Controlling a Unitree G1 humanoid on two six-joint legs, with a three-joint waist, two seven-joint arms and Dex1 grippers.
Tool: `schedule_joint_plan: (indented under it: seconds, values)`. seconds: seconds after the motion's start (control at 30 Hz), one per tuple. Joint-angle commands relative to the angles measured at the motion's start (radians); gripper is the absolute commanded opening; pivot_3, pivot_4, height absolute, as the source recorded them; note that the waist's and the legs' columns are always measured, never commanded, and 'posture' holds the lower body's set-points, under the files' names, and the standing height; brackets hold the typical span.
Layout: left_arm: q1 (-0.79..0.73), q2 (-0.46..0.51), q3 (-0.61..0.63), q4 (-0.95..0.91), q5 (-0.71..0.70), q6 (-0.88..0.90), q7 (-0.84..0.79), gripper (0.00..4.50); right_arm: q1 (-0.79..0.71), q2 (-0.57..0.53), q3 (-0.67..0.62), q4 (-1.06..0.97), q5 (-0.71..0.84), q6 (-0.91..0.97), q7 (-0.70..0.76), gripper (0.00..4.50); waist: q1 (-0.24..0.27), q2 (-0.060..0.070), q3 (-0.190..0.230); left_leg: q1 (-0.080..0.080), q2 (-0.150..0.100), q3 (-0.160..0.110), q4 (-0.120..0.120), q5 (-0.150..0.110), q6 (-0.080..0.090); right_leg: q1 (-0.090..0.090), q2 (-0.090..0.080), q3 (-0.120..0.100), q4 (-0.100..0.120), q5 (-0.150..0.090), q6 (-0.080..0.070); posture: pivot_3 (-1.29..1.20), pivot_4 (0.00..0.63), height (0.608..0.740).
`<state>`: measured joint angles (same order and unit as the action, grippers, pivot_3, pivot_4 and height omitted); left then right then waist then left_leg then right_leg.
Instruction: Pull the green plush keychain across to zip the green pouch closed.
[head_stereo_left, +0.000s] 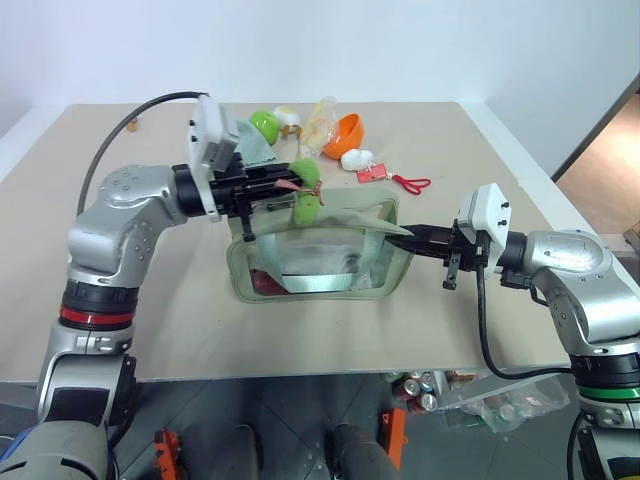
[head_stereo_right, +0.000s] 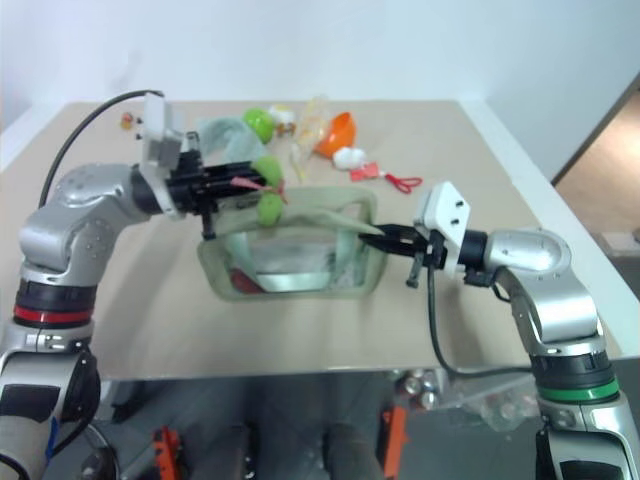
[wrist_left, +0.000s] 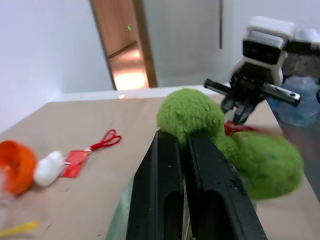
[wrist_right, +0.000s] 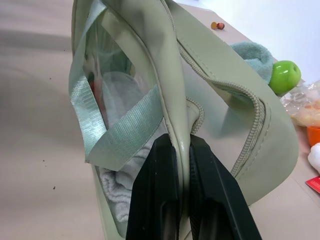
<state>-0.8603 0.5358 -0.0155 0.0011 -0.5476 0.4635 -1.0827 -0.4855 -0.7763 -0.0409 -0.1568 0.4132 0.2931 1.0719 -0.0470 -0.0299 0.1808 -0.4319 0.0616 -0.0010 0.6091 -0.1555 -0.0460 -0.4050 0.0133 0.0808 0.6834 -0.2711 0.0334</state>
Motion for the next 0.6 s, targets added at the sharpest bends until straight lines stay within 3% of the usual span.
schedule_joint_plan:
  seconds: [0.03,0.13,0.27,0.3,0.37,0.57,0.6]
  values:
    - [-0.029,0.003,-0.036,0.008,0.043,-0.024,-0.018,0.05,-0.020,0.001,-0.007,-0.019,-0.004,-0.020,0.001,0.00,0.000,0.000,0.000,0.000,0.000,0.000,0.000,0.000,0.000,0.000,0.000,0.000,0.000,0.000,0.000,0.00,0.150,0.740]
    - [-0.025,0.026,-0.056,0.021,0.075,-0.019,-0.041,0.05,-0.015,0.002,-0.009,-0.021,-0.007,-0.024,-0.002,0.00,0.000,0.000,0.000,0.000,0.000,0.000,0.000,0.000,0.000,0.000,0.000,0.000,0.000,0.000,0.000,0.00,0.150,0.740]
    - [-0.024,0.049,-0.027,0.005,0.046,0.021,-0.058,1.37,-0.013,0.004,-0.007,-0.024,-0.009,-0.026,-0.006,0.00,0.000,0.000,0.000,0.000,0.000,0.000,0.000,0.000,0.000,0.000,0.000,0.000,0.000,0.000,0.000,0.00,0.150,0.740]
    - [-0.024,0.056,-0.023,0.006,0.052,0.014,-0.058,1.47,-0.013,0.005,-0.006,-0.023,-0.010,-0.027,-0.006,0.00,0.000,0.000,0.000,0.000,0.000,0.000,0.000,0.000,0.000,0.000,0.000,0.000,0.000,0.000,0.000,0.00,0.150,0.740]
    - [-0.028,0.075,-0.003,0.009,0.049,0.015,-0.056,2.37,-0.016,0.007,-0.004,-0.020,-0.010,-0.028,-0.005,0.00,0.000,0.000,0.000,0.000,0.000,0.000,0.000,0.000,0.000,0.000,0.000,0.000,0.000,0.000,0.000,0.00,0.150,0.740]
    - [-0.005,0.151,0.034,-0.016,0.063,0.000,-0.067,4.34,-0.041,0.018,0.011,0.011,-0.017,-0.042,0.008,0.00,-0.001,0.000,0.000,0.000,0.000,0.000,0.000,0.000,0.000,0.000,0.000,0.000,0.000,0.000,0.000,0.00,0.150,0.740]
    - [0.005,0.168,0.043,-0.030,0.056,0.009,-0.068,4.43,-0.046,0.021,0.015,0.017,-0.019,-0.046,0.012,0.00,-0.002,0.000,0.000,0.000,0.000,0.000,0.000,0.000,0.000,0.000,0.000,0.000,0.000,0.000,0.000,0.00,0.150,0.740]
